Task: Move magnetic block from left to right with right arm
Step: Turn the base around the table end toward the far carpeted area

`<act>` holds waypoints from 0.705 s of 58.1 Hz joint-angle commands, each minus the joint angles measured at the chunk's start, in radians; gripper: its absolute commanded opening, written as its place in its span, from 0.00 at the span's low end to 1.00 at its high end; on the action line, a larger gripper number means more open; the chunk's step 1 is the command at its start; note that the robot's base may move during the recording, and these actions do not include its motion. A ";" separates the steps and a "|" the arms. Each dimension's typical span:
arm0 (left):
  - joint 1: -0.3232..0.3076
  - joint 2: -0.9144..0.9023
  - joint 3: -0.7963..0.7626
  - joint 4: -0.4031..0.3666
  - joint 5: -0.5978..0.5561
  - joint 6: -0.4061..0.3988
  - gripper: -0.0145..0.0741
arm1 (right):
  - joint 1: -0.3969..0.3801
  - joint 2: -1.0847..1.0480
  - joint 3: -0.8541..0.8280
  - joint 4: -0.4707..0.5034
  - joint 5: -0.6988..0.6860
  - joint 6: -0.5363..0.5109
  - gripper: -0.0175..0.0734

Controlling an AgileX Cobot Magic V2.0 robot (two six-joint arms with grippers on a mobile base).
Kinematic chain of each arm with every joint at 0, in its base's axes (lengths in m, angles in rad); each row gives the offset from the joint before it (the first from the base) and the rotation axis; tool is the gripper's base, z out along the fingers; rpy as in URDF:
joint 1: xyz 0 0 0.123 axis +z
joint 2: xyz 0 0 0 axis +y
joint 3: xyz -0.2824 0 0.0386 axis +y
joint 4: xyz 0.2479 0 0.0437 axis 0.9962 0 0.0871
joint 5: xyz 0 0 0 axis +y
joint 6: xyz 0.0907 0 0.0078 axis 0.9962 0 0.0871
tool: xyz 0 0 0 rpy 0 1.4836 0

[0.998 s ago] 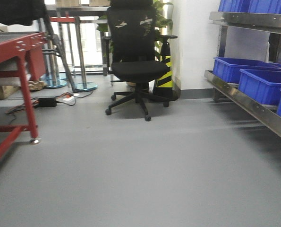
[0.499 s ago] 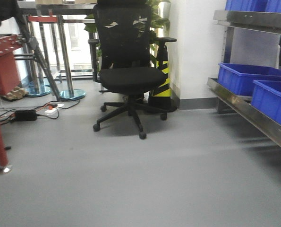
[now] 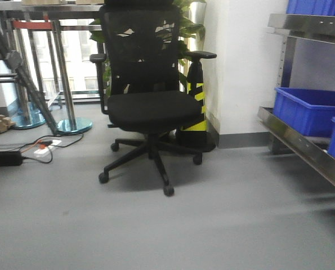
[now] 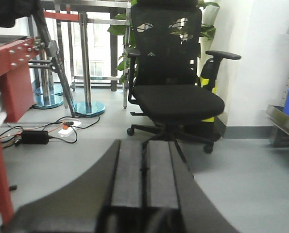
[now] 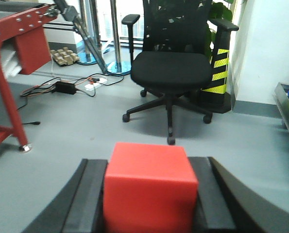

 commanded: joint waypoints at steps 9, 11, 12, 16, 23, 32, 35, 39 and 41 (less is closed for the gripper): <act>-0.006 -0.010 0.008 -0.005 -0.081 -0.007 0.02 | -0.006 0.020 -0.025 -0.010 -0.090 -0.008 0.46; -0.006 -0.010 0.008 -0.005 -0.081 -0.007 0.02 | -0.006 0.020 -0.025 -0.010 -0.091 -0.008 0.46; -0.006 -0.010 0.008 -0.005 -0.081 -0.007 0.02 | -0.006 0.020 -0.025 -0.010 -0.090 -0.008 0.46; -0.006 -0.010 0.008 -0.005 -0.081 -0.007 0.02 | -0.006 0.020 -0.025 -0.010 -0.089 -0.008 0.46; -0.006 -0.010 0.008 -0.005 -0.081 -0.007 0.02 | -0.006 0.020 -0.025 -0.010 -0.090 -0.008 0.46; -0.006 -0.010 0.008 -0.005 -0.081 -0.007 0.02 | -0.006 0.020 -0.025 -0.010 -0.090 -0.008 0.46; -0.006 -0.010 0.008 -0.005 -0.081 -0.007 0.02 | -0.006 0.020 -0.025 -0.010 -0.090 -0.008 0.46; -0.006 -0.010 0.008 -0.005 -0.081 -0.007 0.02 | -0.006 0.020 -0.025 -0.010 -0.090 -0.008 0.46; -0.006 -0.010 0.008 -0.005 -0.081 -0.007 0.02 | -0.006 0.020 -0.025 -0.010 -0.090 -0.008 0.46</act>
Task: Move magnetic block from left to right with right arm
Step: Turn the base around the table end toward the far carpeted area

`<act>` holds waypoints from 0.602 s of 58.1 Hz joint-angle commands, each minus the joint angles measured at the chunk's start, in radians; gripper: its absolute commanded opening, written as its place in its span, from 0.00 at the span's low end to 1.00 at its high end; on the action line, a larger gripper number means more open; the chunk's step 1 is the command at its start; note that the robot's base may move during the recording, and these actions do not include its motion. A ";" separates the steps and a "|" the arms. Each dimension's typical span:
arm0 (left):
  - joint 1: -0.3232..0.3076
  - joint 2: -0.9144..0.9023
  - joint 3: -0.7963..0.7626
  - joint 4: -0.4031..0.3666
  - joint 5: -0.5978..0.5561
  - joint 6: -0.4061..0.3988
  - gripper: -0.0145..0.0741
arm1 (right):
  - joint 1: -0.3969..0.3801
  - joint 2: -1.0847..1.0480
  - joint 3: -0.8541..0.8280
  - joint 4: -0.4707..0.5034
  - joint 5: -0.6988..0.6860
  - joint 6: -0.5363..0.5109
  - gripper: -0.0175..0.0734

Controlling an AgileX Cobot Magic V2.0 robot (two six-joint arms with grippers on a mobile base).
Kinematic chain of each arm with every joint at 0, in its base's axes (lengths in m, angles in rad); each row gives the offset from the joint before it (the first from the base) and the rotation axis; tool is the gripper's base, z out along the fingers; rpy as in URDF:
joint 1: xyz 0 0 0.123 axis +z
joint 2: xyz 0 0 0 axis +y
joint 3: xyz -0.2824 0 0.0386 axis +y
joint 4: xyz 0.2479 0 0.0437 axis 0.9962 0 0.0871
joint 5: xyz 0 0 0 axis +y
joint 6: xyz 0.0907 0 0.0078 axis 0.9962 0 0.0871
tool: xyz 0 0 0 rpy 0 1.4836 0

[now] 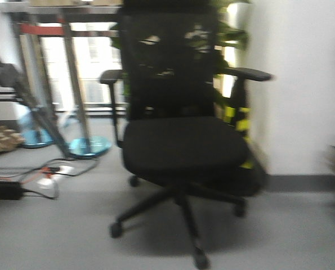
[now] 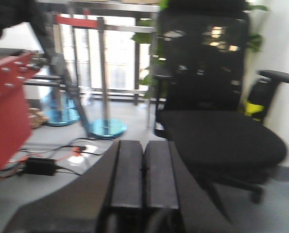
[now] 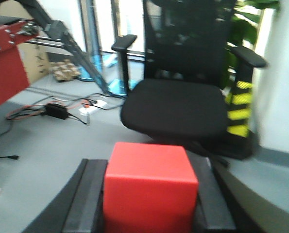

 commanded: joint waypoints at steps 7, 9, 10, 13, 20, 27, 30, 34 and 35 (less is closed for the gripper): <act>-0.006 -0.010 0.008 -0.005 -0.081 -0.007 0.02 | -0.006 0.020 -0.025 -0.008 -0.089 -0.008 0.46; -0.006 -0.010 0.008 -0.005 -0.081 -0.007 0.02 | -0.006 0.020 -0.025 -0.008 -0.089 -0.008 0.46; -0.006 -0.010 0.008 -0.005 -0.081 -0.007 0.02 | -0.006 0.020 -0.025 -0.008 -0.089 -0.008 0.46; -0.006 -0.010 0.008 -0.005 -0.081 -0.007 0.02 | -0.006 0.020 -0.025 -0.008 -0.090 -0.008 0.46; -0.006 -0.010 0.008 -0.005 -0.081 -0.007 0.02 | -0.006 0.020 -0.025 -0.008 -0.089 -0.008 0.46; -0.006 -0.010 0.008 -0.005 -0.081 -0.007 0.02 | -0.006 0.020 -0.025 -0.008 -0.089 -0.008 0.46; -0.006 -0.010 0.008 -0.005 -0.081 -0.007 0.02 | -0.006 0.020 -0.025 -0.008 -0.089 -0.008 0.46; -0.006 -0.010 0.008 -0.005 -0.081 -0.007 0.02 | -0.006 0.020 -0.025 -0.008 -0.089 -0.008 0.46; -0.006 -0.010 0.008 -0.005 -0.081 -0.007 0.02 | -0.006 0.020 -0.025 -0.008 -0.089 -0.008 0.46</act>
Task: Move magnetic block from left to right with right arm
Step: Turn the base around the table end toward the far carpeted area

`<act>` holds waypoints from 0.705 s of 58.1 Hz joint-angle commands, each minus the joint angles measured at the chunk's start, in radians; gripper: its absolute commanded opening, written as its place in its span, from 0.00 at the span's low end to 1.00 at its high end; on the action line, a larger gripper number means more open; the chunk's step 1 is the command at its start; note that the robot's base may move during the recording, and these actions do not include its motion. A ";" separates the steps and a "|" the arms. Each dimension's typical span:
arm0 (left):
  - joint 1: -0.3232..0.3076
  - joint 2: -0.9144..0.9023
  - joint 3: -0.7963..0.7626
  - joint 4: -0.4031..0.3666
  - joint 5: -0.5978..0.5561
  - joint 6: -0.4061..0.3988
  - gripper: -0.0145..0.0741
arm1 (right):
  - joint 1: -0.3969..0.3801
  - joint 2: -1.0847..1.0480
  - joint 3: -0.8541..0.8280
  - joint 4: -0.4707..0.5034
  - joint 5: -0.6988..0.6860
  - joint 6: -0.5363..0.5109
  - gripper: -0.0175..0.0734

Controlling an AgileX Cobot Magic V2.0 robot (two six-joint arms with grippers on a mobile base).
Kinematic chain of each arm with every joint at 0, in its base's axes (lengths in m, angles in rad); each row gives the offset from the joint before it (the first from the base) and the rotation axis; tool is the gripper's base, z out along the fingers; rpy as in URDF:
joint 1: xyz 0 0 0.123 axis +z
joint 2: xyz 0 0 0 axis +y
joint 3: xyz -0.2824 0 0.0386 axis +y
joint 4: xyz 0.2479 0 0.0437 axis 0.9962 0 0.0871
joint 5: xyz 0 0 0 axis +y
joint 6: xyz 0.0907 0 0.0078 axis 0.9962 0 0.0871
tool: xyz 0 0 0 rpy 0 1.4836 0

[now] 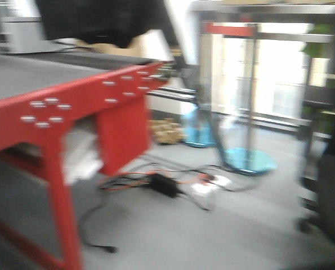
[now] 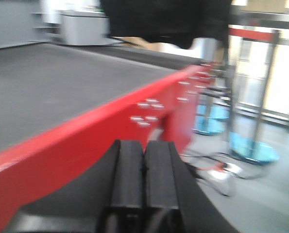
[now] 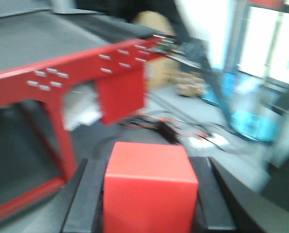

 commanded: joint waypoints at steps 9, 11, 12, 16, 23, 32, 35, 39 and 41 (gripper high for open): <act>-0.006 -0.010 0.008 -0.005 -0.081 -0.007 0.02 | -0.006 0.020 -0.025 -0.008 -0.091 -0.008 0.46; -0.006 -0.010 0.008 -0.005 -0.081 -0.007 0.02 | -0.006 0.020 -0.025 -0.008 -0.091 -0.008 0.46; -0.006 -0.010 0.008 -0.005 -0.081 -0.007 0.02 | -0.006 0.020 -0.025 -0.008 -0.091 -0.008 0.46; -0.006 -0.010 0.008 -0.005 -0.081 -0.007 0.02 | -0.006 0.020 -0.025 -0.008 -0.091 -0.008 0.46; -0.006 -0.010 0.008 -0.005 -0.081 -0.007 0.02 | -0.006 0.020 -0.025 -0.008 -0.091 -0.008 0.46; -0.006 -0.010 0.008 -0.005 -0.081 -0.007 0.02 | -0.006 0.020 -0.025 -0.008 -0.091 -0.008 0.46; -0.006 -0.010 0.008 -0.005 -0.081 -0.007 0.02 | -0.006 0.020 -0.025 -0.008 -0.091 -0.008 0.46; -0.006 -0.010 0.008 -0.005 -0.081 -0.007 0.02 | -0.006 0.020 -0.025 -0.008 -0.091 -0.008 0.46; -0.006 -0.010 0.008 -0.005 -0.081 -0.007 0.02 | -0.006 0.020 -0.025 -0.008 -0.091 -0.008 0.46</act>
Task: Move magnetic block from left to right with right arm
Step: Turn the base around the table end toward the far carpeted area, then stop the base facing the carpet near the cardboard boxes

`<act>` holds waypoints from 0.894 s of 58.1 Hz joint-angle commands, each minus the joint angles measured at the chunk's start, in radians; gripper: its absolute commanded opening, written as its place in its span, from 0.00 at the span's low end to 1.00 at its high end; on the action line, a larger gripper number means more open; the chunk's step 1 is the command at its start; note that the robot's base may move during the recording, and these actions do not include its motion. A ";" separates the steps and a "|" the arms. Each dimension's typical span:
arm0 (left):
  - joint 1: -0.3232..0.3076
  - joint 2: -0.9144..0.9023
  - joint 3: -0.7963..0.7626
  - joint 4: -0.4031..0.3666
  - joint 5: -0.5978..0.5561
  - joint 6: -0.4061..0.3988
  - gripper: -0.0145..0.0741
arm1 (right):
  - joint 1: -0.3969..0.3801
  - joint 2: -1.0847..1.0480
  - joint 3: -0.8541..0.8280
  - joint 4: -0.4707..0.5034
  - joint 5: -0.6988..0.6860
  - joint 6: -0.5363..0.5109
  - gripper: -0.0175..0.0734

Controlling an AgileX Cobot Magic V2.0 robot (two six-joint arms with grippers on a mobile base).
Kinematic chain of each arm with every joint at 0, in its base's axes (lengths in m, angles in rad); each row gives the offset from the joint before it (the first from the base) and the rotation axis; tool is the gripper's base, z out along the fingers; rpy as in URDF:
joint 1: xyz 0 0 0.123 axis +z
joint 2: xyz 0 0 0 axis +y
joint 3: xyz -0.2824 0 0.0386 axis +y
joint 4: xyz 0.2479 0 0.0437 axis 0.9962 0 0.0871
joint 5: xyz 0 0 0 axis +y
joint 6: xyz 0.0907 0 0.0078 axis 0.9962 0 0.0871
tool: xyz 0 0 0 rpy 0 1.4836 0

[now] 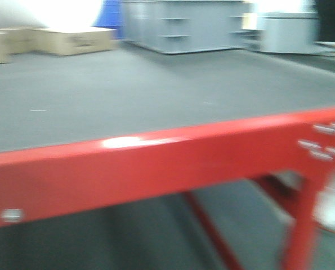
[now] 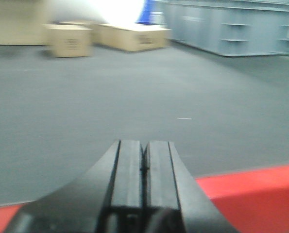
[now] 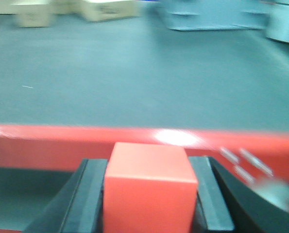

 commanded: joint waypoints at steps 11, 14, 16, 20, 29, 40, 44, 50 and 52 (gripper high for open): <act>-0.006 -0.010 0.008 -0.005 -0.081 -0.007 0.02 | -0.006 0.020 -0.025 -0.008 -0.093 -0.008 0.46; -0.006 -0.010 0.008 -0.005 -0.081 -0.007 0.02 | -0.006 0.020 -0.025 -0.008 -0.093 -0.008 0.46; -0.006 -0.010 0.008 -0.005 -0.081 -0.007 0.02 | -0.006 0.020 -0.025 -0.008 -0.093 -0.008 0.46; -0.006 -0.010 0.008 -0.005 -0.081 -0.007 0.02 | -0.006 0.020 -0.025 -0.008 -0.093 -0.008 0.46; -0.006 -0.010 0.008 -0.005 -0.081 -0.007 0.02 | -0.006 0.020 -0.025 -0.008 -0.093 -0.008 0.46; -0.006 -0.010 0.008 -0.005 -0.081 -0.007 0.02 | -0.006 0.020 -0.025 -0.008 -0.093 -0.008 0.46; -0.006 -0.010 0.008 -0.005 -0.081 -0.007 0.02 | -0.006 0.020 -0.025 -0.008 -0.093 -0.008 0.46; -0.006 -0.010 0.008 -0.005 -0.081 -0.007 0.02 | -0.006 0.020 -0.025 -0.008 -0.093 -0.008 0.46; -0.006 -0.010 0.008 -0.005 -0.081 -0.007 0.02 | -0.006 0.020 -0.025 -0.008 -0.093 -0.008 0.46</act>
